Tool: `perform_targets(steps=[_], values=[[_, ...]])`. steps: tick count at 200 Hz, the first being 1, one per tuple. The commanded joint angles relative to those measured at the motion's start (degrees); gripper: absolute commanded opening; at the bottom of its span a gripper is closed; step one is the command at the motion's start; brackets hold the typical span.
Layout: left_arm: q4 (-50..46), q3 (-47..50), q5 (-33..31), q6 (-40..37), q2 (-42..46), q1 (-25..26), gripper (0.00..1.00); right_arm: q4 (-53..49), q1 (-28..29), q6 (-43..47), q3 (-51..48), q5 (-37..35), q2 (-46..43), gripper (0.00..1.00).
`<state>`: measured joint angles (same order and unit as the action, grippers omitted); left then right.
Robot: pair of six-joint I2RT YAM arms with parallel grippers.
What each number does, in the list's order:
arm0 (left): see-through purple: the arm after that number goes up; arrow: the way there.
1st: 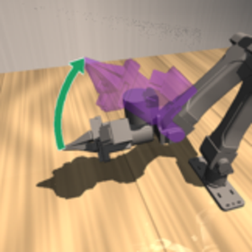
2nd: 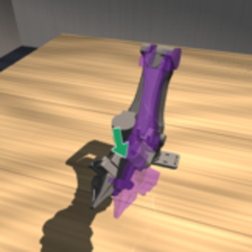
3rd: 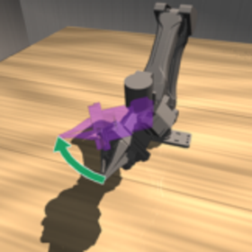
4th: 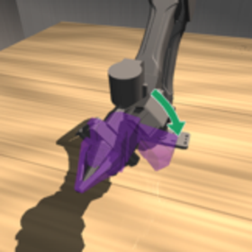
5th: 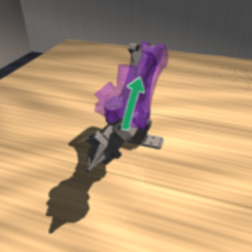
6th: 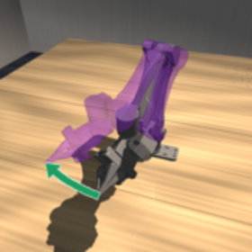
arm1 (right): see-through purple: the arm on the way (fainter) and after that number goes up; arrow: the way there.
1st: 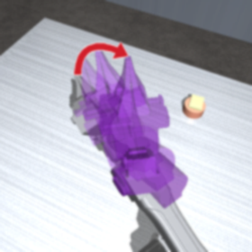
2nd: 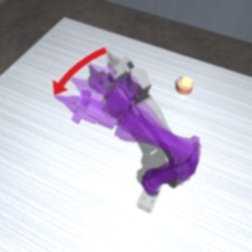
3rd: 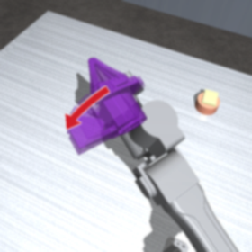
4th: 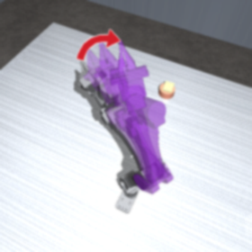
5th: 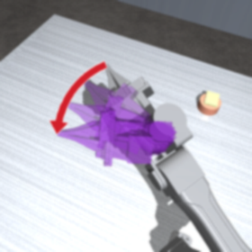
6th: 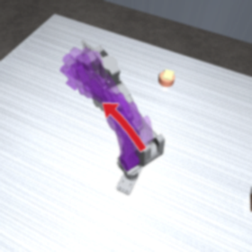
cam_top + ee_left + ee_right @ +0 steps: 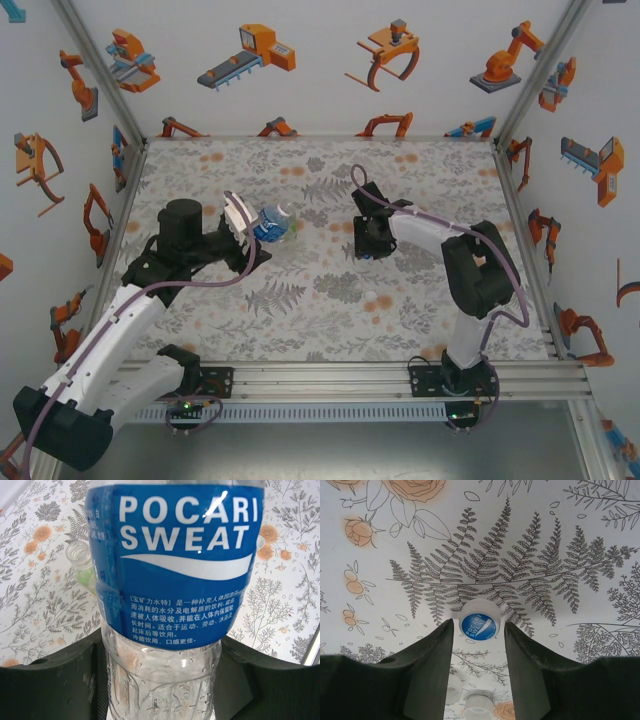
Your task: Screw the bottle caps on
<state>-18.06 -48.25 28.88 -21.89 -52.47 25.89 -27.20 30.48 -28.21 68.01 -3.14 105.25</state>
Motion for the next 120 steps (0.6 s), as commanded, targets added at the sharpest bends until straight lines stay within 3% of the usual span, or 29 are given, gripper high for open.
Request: perform_targets(steps=[1,120], values=[[-0.7,-0.7,0.2,-1.2,0.9,0.2,0.0,-0.9,0.4,0.6,1.9,-1.7,0.7,0.44],[-0.7,-0.7,-0.1,-1.3,0.7,0.3,0.0,-0.7,0.4,0.4,3.0,-1.0,2.1,0.4]])
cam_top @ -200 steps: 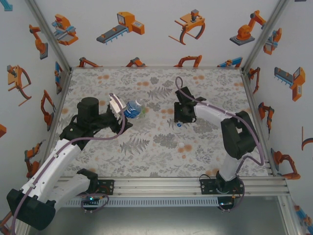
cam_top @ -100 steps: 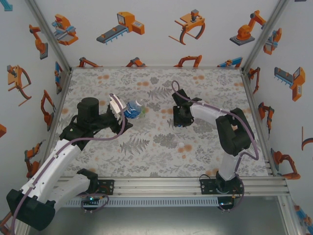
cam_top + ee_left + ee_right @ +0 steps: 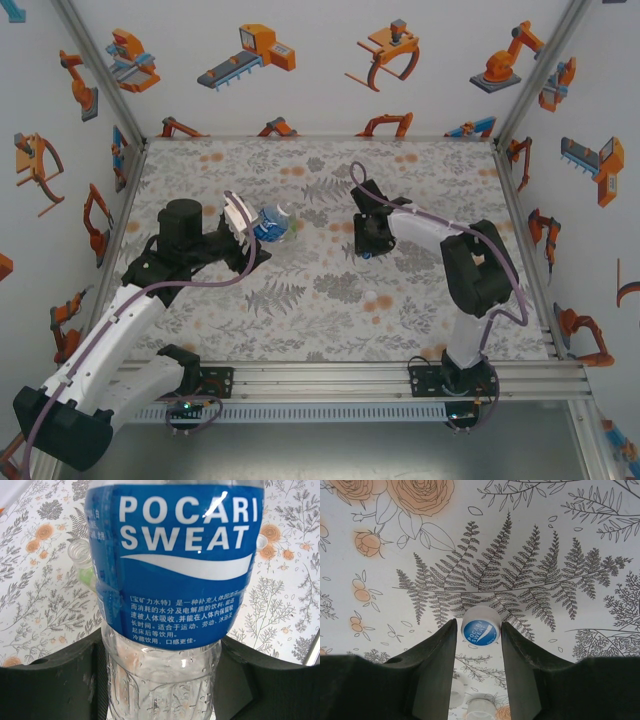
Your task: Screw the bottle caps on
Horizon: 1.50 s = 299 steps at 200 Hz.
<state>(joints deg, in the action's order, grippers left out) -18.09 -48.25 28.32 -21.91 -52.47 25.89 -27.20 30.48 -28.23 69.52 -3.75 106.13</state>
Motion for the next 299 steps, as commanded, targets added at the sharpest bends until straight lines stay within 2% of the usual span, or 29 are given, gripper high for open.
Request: perform_targets(steps=[1,52,89,138,166,232,269,299], values=[[-0.7,-0.7,0.4,-1.2,0.6,0.2,0.0,-0.7,0.4,0.4,1.4,-0.3,1.2,0.4],[-0.7,-0.7,0.4,-1.3,0.4,0.2,0.0,-1.3,0.4,0.5,1.9,-0.2,1.5,0.38],[-0.7,-0.8,0.3,-1.3,0.2,0.2,0.0,-2.0,0.4,0.6,2.1,-0.6,0.8,0.31],[-1.0,-1.0,0.2,-2.0,-1.4,1.7,0.0,-1.6,0.4,2.5,-0.8,1.3,-7.1,0.26],[-1.6,-0.8,-0.9,-3.9,-2.0,4.2,0.0,0.8,0.4,5.6,-4.6,5.9,-15.6,0.23],[-6.9,-2.5,-3.7,-9.8,-2.9,11.6,0.0,12.7,1.0,21.8,-15.4,23.9,-41.1,0.11],[-7.7,-1.7,-3.8,-16.5,-1.0,14.8,0.0,14.2,2.4,27.7,-15.2,33.3,-49.4,0.09],[-8.7,-2.1,-3.3,-18.0,0.1,15.8,0.0,14.9,7.0,34.8,-15.1,38.0,-53.8,0.08]])
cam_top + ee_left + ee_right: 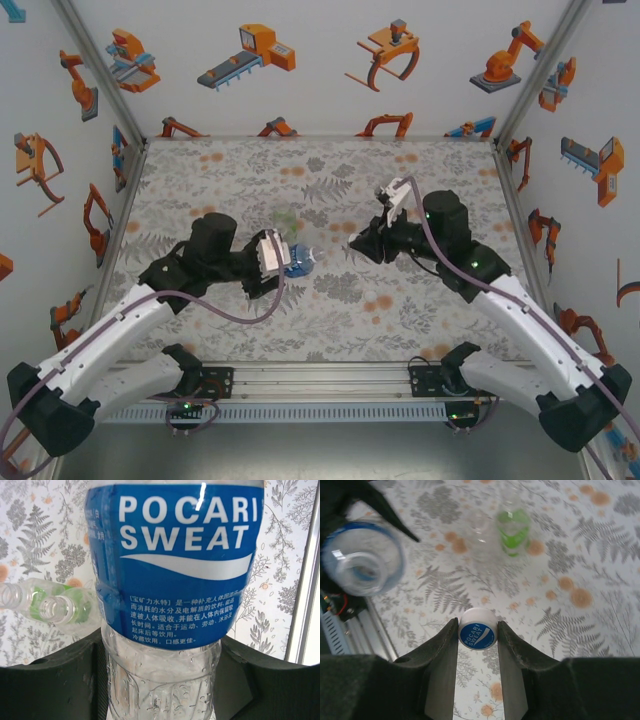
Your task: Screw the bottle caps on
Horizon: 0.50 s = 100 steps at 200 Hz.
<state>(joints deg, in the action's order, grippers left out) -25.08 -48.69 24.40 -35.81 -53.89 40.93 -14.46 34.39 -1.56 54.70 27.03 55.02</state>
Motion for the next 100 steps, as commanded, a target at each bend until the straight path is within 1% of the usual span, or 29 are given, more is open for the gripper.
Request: perform_targets(steps=[1,21,33,66,100], values=[[-1.8,-1.7,0.7,-4.1,1.5,0.7,0.0,2.2,3.3,8.4,-0.2,7.3,-2.8,0.08],[-2.9,-1.8,0.8,-4.8,1.7,1.3,0.0,1.8,6.6,14.7,-0.1,10.3,-4.4,0.08],[-3.7,-2.0,1.1,-5.2,1.9,1.7,0.0,1.8,8.5,17.4,0.0,10.9,-4.9,0.06],[-4.3,-1.5,4.4,-6.6,2.7,1.9,0.0,1.8,12.8,22.3,0.6,10.8,-4.6,0.05],[-4.4,-1.4,7.0,-6.8,3.3,2.0,0.0,0.7,15.2,24.0,2.1,9.2,-2.6,0.05]])
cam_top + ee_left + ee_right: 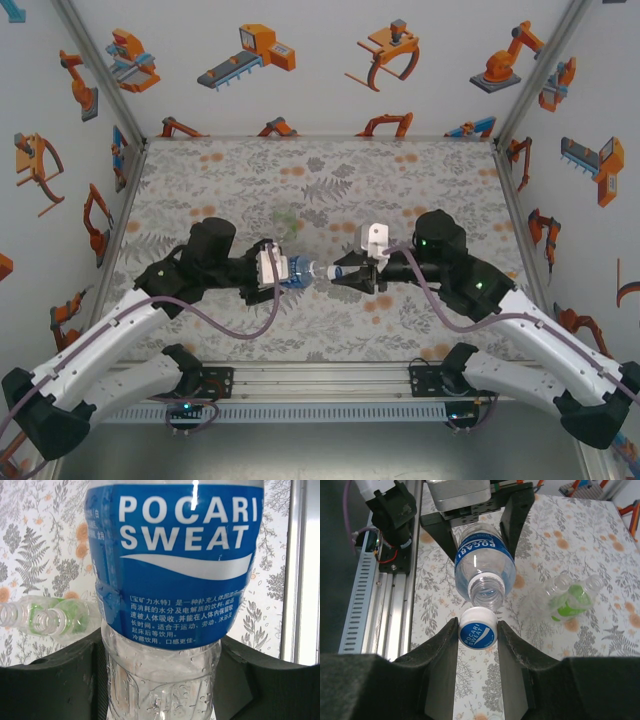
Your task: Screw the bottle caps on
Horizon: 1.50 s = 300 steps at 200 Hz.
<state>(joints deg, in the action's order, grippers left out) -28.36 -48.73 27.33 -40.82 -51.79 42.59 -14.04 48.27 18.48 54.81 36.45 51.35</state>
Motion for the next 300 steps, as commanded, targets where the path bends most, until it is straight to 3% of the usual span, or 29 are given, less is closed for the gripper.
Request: perform_targets(steps=[1,80,257,300], values=[[-1.1,-1.3,4.2,-1.8,1.2,0.3,0.0,0.3,1.5,3.9,2.0,-0.3,1.1,0.05],[-1.3,0.0,6.4,-2.9,1.9,0.3,0.0,2.8,3.6,4.1,2.1,-5.9,1.0,0.0],[-1.7,0.0,4.9,-3.3,1.6,0.3,0.0,4.9,6.5,4.7,5.9,-1.3,3.3,0.0],[-2.8,-0.3,4.7,-4.0,1.0,0.3,0.0,-1.9,7.3,8.6,9.6,-1.5,5.8,0.0]])
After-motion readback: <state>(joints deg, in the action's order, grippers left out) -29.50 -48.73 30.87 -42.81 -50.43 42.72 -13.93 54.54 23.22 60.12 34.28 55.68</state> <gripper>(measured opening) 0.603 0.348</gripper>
